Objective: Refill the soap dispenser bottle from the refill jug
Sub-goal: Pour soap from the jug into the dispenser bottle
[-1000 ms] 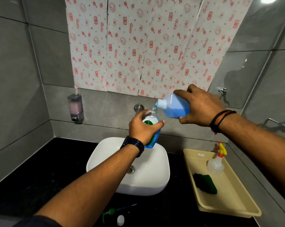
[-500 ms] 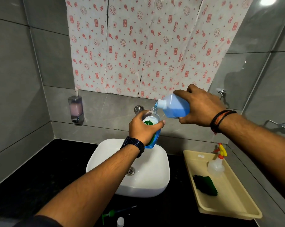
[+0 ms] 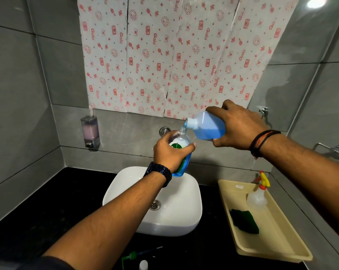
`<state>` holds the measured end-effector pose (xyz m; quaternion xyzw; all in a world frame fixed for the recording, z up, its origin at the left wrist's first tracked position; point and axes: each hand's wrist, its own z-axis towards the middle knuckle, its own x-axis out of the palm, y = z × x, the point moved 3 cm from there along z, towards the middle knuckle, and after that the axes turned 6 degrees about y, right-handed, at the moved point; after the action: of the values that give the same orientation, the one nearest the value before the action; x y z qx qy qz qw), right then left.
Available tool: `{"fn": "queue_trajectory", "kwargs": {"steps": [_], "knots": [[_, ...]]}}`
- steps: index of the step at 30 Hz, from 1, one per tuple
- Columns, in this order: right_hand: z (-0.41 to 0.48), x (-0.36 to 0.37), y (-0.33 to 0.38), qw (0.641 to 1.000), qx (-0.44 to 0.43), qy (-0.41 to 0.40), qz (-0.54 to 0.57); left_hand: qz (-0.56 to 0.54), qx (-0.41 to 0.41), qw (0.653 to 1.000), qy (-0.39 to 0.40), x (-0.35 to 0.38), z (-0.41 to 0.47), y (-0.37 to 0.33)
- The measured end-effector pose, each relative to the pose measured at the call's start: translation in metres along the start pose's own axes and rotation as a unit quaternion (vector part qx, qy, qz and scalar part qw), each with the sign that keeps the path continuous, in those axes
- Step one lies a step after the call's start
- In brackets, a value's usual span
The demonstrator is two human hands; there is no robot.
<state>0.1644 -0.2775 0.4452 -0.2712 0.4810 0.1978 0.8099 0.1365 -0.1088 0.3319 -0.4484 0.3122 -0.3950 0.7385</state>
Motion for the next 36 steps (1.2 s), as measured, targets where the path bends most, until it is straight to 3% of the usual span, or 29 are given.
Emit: {"fn": "queue_trajectory", "kwargs": {"steps": [27, 31, 34, 36], "knots": [[-0.002, 0.000, 0.004, 1.000, -0.002, -0.011, 0.022, -0.009, 0.001, 1.000, 0.003, -0.005, -0.003, 0.001], [-0.003, 0.008, 0.004, 0.983, 0.046, -0.035, 0.172, -0.015, -0.003, 1.000, 0.006, -0.007, 0.000, -0.001], [-0.010, 0.026, -0.002, 0.929, 0.120, -0.064, 0.343, -0.019, -0.020, 1.000, 0.002, -0.009, 0.001, -0.001], [-0.017, 0.044, -0.003, 0.900, 0.158, -0.076, 0.400, -0.017, -0.035, 0.999, 0.001, -0.013, -0.001, 0.007]]}}
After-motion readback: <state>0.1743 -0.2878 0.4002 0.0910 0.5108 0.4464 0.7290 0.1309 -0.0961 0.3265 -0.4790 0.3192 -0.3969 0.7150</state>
